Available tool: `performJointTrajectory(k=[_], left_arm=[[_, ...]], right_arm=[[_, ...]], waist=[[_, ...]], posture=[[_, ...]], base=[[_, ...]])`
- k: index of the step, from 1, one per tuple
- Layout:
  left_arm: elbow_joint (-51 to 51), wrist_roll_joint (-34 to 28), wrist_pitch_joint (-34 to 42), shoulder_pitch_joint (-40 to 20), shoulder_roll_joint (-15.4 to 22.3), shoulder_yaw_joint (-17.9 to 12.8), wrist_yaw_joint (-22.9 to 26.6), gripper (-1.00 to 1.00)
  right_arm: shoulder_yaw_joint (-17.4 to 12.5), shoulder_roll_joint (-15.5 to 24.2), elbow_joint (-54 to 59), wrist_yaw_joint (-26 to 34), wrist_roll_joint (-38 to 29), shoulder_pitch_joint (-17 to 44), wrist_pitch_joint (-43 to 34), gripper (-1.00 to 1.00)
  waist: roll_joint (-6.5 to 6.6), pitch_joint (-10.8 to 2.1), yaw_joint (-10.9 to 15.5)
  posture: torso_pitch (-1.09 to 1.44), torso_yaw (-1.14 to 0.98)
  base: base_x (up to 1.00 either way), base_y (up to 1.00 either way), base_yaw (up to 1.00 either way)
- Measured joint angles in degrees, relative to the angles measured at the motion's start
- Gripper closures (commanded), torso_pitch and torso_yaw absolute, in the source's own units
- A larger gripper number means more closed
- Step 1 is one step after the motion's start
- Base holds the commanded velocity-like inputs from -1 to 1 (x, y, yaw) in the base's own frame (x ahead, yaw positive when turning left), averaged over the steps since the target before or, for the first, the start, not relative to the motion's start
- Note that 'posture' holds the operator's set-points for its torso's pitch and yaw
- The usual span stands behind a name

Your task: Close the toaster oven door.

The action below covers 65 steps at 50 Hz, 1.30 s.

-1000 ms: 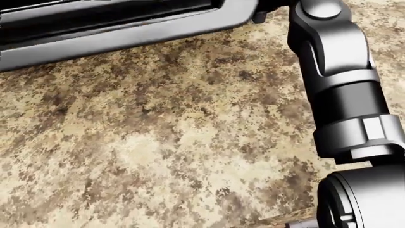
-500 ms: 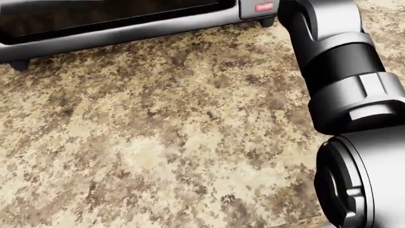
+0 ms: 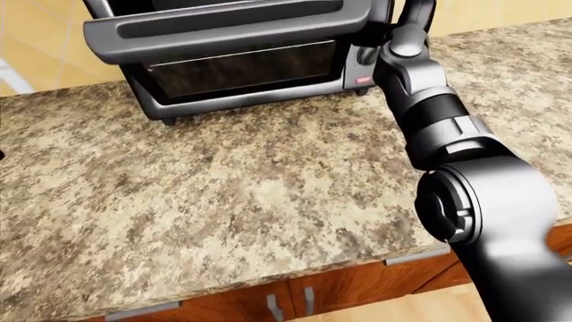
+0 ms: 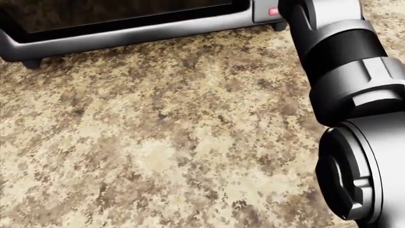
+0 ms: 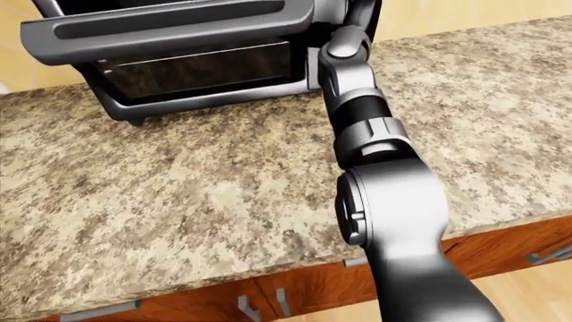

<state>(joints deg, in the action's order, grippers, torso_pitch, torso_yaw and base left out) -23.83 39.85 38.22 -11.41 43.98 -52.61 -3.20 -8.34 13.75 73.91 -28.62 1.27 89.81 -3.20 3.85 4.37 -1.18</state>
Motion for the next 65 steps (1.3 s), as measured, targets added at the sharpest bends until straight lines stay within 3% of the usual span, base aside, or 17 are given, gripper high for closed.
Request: performJointTrajectory(k=[26, 31, 39, 47, 53, 58, 65], left_arm=[[-18.3, 9.4, 9.5, 7.6, -10.1, -5.1, 0.3, -1.00], [-24.5, 13.8, 12.5, 10.2, -13.6, -6.1, -0.5, -1.00], [-29.4, 23.5, 15.4, 13.5, -15.5, -8.0, -1.8, -1.00], [-33.4, 28.5, 15.6, 16.6, -17.2, -7.2, -1.9, -1.00], [-35.2, 33.0, 16.0, 16.7, -16.2, -5.6, -4.3, -1.00], [-35.7, 33.3, 14.9, 16.2, -14.0, -1.8, -4.3, -1.00], [-35.5, 33.2, 15.6, 14.4, -13.3, -0.4, -3.2, -1.00]], right_arm=[[-0.6, 0.7, 1.9, -2.1, -4.1, 1.7, 0.4, -1.00], [-0.8, 0.7, 2.1, -2.3, -4.4, 1.9, 0.2, -1.00], [-0.9, 0.6, 2.4, -2.2, -4.8, 2.5, 0.0, -1.00], [-1.0, 0.6, 2.3, -2.2, -4.8, 2.4, 0.2, -1.00], [-0.9, 0.5, 2.1, -2.5, -4.7, 2.2, 0.5, -1.00], [-0.9, 0.5, 2.3, -2.5, -4.7, 2.5, 0.3, -1.00], [-0.9, 0.4, 2.3, -2.6, -4.7, 2.6, 0.1, -1.00]], waist=[[-0.36, 0.23, 0.5], [-0.57, 0.24, 0.5], [-0.56, 0.29, 0.6], [-0.69, 0.30, 0.7], [-0.77, 0.24, 0.8], [-0.79, 0.30, 0.8], [-0.63, 0.28, 0.9]], posture=[[0.00, 0.00], [0.00, 0.00], [0.00, 0.00], [0.00, 0.00], [0.00, 0.00], [0.00, 0.00], [0.00, 0.00]], base=[[0.00, 0.00, 0.00], [0.00, 0.00, 0.00], [0.00, 0.00, 0.00], [0.00, 0.00, 0.00], [0.00, 0.00, 0.00], [0.00, 0.00, 0.00], [0.00, 0.00, 0.00]])
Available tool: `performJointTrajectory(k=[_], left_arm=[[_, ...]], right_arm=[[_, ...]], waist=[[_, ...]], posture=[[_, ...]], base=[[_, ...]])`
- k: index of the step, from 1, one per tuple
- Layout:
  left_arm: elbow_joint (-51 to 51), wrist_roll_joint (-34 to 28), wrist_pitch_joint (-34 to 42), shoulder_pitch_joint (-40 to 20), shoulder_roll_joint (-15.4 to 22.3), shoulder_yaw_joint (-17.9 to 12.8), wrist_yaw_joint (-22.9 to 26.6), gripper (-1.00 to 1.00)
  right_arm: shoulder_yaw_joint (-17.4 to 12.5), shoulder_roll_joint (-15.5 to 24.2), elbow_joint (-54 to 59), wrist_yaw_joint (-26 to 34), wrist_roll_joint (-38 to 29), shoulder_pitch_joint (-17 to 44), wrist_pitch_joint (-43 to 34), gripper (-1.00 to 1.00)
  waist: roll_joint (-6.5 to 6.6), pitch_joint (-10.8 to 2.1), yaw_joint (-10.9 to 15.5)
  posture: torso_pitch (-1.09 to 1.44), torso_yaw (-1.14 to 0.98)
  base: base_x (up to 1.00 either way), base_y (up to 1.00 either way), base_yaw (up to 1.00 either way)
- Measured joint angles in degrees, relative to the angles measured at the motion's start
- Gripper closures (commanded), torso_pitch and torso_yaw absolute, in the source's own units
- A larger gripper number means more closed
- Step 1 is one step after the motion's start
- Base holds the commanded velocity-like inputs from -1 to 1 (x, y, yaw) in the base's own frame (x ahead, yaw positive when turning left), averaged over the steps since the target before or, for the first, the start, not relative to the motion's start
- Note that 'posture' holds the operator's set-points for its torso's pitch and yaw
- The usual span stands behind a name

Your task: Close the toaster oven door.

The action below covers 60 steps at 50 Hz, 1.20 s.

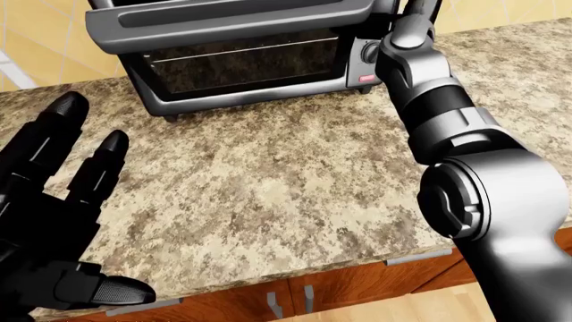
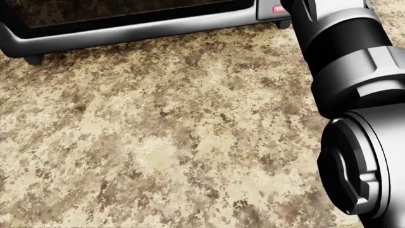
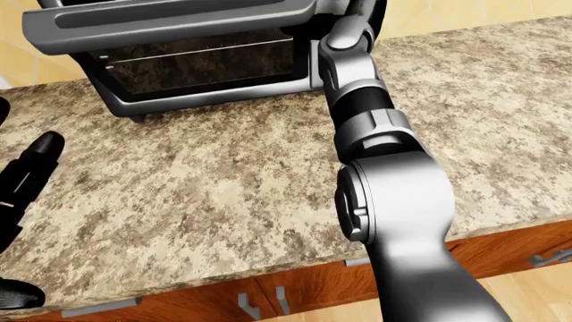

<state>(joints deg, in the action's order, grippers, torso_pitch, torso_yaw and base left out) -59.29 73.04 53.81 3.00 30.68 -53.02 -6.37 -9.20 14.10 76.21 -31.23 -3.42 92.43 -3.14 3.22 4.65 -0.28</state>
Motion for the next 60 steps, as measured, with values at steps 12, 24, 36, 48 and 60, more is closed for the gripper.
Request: performJointTrajectory(k=[12, 24, 36, 48, 60], left_arm=[[6.8, 0.0, 3.3, -8.7, 6.8, 5.1, -0.6, -1.00], [10.1, -0.1, 4.8, -13.0, 9.3, 12.5, 1.1, -1.00], [12.6, -9.7, 6.2, -20.2, 9.2, 19.4, 7.8, -1.00], [17.3, -11.8, 7.9, -28.1, 10.5, 23.5, 7.5, -1.00], [20.7, -16.2, 8.2, -31.6, 10.5, 27.6, 11.7, -1.00]], right_arm=[[0.0, -0.3, -0.1, -0.4, 0.1, -0.2, 0.1, -1.00], [-0.2, 0.1, 0.1, -0.2, 0.1, 0.2, -0.1, -1.00], [-0.2, 0.2, 0.5, -0.4, 0.3, 0.4, -0.6, -1.00], [-0.3, 0.1, 0.7, -0.8, 0.5, 0.2, -0.7, -1.00], [-0.4, 0.0, 0.7, -1.4, 0.9, 0.1, -0.9, -1.00]], waist=[[0.09, -0.04, -0.1], [0.45, -0.01, -0.2], [0.25, -0.06, -0.3], [0.23, -0.14, -0.4], [0.17, -0.13, -0.4]], posture=[[0.00, 0.00], [0.00, 0.00], [0.00, 0.00], [0.00, 0.00], [0.00, 0.00]], base=[[0.00, 0.00, 0.00], [0.00, 0.00, 0.00], [0.00, 0.00, 0.00], [0.00, 0.00, 0.00], [0.00, 0.00, 0.00]])
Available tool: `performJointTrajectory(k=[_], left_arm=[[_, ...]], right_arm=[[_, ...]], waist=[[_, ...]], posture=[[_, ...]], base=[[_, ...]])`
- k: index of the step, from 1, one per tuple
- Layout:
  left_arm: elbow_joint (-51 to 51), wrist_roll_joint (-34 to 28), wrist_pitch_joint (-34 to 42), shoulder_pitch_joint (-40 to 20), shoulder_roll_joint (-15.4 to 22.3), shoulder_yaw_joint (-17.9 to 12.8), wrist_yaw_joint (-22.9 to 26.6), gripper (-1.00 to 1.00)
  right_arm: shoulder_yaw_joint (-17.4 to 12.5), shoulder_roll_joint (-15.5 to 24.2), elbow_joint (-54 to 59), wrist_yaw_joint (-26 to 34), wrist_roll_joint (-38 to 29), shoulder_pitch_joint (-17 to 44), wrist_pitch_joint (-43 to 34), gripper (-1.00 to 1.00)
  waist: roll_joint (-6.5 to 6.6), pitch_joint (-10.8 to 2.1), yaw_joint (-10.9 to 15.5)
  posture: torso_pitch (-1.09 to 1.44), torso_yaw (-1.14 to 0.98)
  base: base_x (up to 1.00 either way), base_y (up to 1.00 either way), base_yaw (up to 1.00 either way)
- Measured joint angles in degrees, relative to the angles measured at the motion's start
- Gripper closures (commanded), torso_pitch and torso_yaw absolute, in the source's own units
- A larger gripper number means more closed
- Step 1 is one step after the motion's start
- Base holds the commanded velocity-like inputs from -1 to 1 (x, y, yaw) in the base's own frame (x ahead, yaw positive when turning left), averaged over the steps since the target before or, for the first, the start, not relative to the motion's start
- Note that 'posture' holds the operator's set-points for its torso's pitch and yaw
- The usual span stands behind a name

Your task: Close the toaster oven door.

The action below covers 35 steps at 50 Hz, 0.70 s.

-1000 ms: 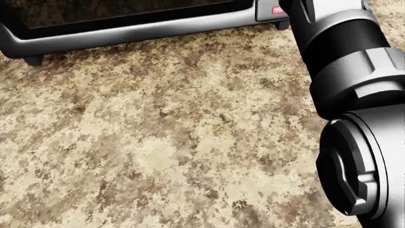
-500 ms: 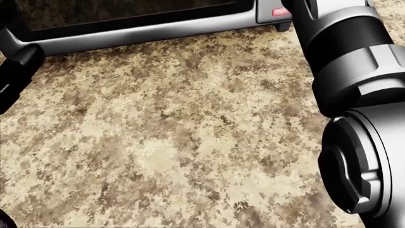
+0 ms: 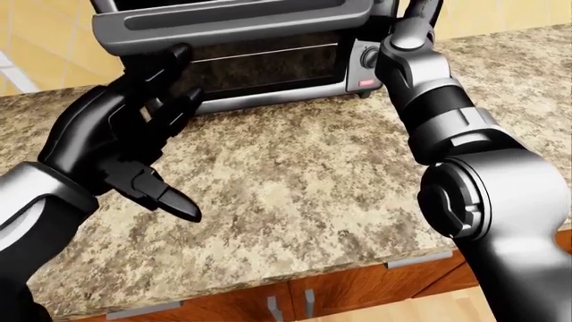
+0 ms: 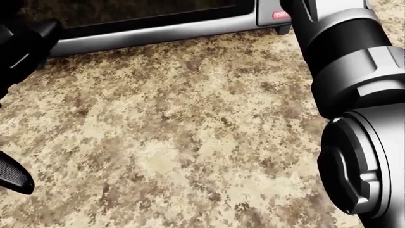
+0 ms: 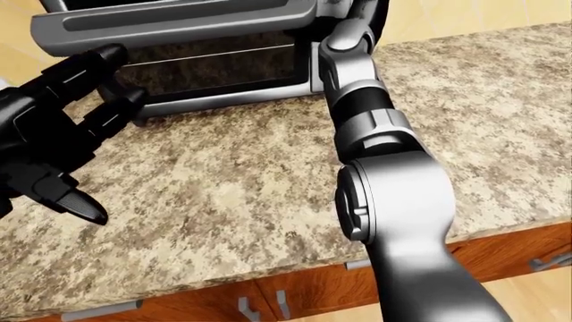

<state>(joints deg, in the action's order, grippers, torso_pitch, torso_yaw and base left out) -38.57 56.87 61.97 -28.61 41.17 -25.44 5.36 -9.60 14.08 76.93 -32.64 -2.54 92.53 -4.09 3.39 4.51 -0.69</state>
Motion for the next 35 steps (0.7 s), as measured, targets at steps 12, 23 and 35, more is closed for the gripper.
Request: performJointTrajectory(k=[12, 23, 35], left_arm=[[1.2, -6.2, 1.5, -3.5, -2.2, 3.4, 4.4, -1.00], [2.9, -12.2, 2.2, -7.0, -4.1, 5.6, 7.8, -1.00], [6.7, -18.3, 2.0, -11.8, -5.6, 7.8, 10.8, -1.00]], right_arm=[[-0.1, 0.1, 0.1, -0.3, 0.4, -0.1, -0.2, -1.00], [-0.1, 0.2, 0.3, -0.3, 0.6, 0.0, -0.5, -1.00], [-0.2, 0.1, 0.1, -0.5, 0.7, -0.4, -0.1, -1.00]], waist=[[-0.32, -0.02, 0.0], [-0.61, 0.04, 0.0], [-1.05, -0.01, 0.1]], posture=[[0.00, 0.00], [0.00, 0.00], [0.00, 0.00]], base=[[0.00, 0.00, 0.00], [0.00, 0.00, 0.00], [0.00, 0.00, 0.00]])
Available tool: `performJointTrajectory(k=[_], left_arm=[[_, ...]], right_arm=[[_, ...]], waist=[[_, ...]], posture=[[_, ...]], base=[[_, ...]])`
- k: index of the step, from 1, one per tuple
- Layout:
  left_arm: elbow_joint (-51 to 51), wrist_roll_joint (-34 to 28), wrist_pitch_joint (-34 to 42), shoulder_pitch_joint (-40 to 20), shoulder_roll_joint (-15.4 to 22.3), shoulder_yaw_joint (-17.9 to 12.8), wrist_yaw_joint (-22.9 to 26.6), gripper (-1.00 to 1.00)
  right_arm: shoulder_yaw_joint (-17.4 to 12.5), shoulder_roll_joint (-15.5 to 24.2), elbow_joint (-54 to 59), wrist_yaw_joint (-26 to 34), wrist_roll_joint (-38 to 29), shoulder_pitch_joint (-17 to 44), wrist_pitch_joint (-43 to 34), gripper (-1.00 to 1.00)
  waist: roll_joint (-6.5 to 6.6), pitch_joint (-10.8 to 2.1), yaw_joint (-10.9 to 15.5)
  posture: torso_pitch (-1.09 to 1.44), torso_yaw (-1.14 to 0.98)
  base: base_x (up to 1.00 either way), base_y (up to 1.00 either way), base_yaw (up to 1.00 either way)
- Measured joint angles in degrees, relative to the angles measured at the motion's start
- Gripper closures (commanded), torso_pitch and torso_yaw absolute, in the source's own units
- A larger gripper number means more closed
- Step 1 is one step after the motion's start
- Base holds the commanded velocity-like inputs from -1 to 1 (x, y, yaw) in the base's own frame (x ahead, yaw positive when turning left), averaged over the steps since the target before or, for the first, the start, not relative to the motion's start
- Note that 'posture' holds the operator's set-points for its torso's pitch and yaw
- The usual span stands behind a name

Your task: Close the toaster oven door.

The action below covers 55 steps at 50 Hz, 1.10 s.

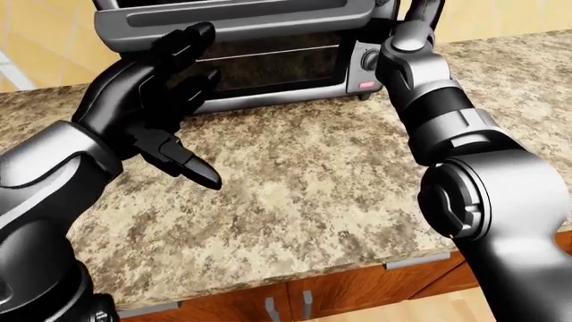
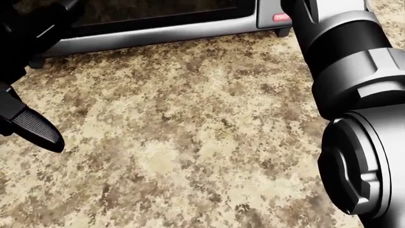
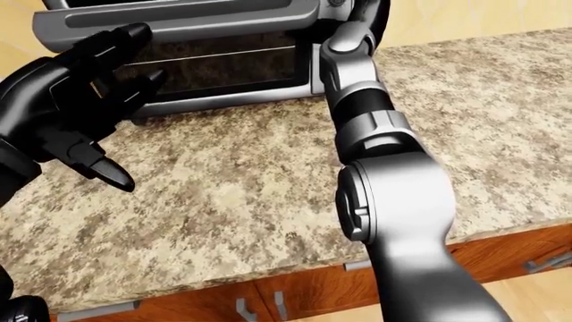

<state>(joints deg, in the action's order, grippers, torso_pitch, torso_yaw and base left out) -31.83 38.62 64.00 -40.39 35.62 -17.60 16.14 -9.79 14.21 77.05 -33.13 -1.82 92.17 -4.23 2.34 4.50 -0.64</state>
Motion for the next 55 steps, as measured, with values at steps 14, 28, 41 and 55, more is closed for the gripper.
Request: performJointTrajectory(k=[14, 28, 41, 55], left_arm=[[5.1, -6.4, -3.4, -2.9, -1.9, 2.1, 5.4, -1.00], [10.1, -10.8, -5.0, -6.2, -3.1, 3.0, 8.8, -1.00], [20.7, -15.9, -13.1, -9.1, -3.9, 4.8, 13.3, -1.00], [36.8, -23.2, -20.0, -14.4, -4.1, 5.8, 14.5, -1.00]], right_arm=[[-0.2, 0.3, 0.0, -0.9, 0.3, -0.1, -0.4, -1.00], [-0.4, 0.2, -0.1, -1.4, 0.9, 0.1, -0.5, -1.00], [0.0, -0.5, -0.5, -2.2, 0.8, -0.4, -0.3, -1.00], [0.0, 0.0, -2.5, -2.7, 0.5, 0.5, 1.6, -1.00]], waist=[[-0.50, -0.09, 0.5], [-0.56, -0.22, 0.8], [-0.61, -0.82, 0.8], [-0.78, -1.30, 0.5]], posture=[[0.00, 0.00], [0.00, 0.00], [0.00, 0.00], [0.00, 0.00]], base=[[0.00, 0.00, 0.00], [0.00, 0.00, 0.00], [0.00, 0.00, 0.00], [0.00, 0.00, 0.00]])
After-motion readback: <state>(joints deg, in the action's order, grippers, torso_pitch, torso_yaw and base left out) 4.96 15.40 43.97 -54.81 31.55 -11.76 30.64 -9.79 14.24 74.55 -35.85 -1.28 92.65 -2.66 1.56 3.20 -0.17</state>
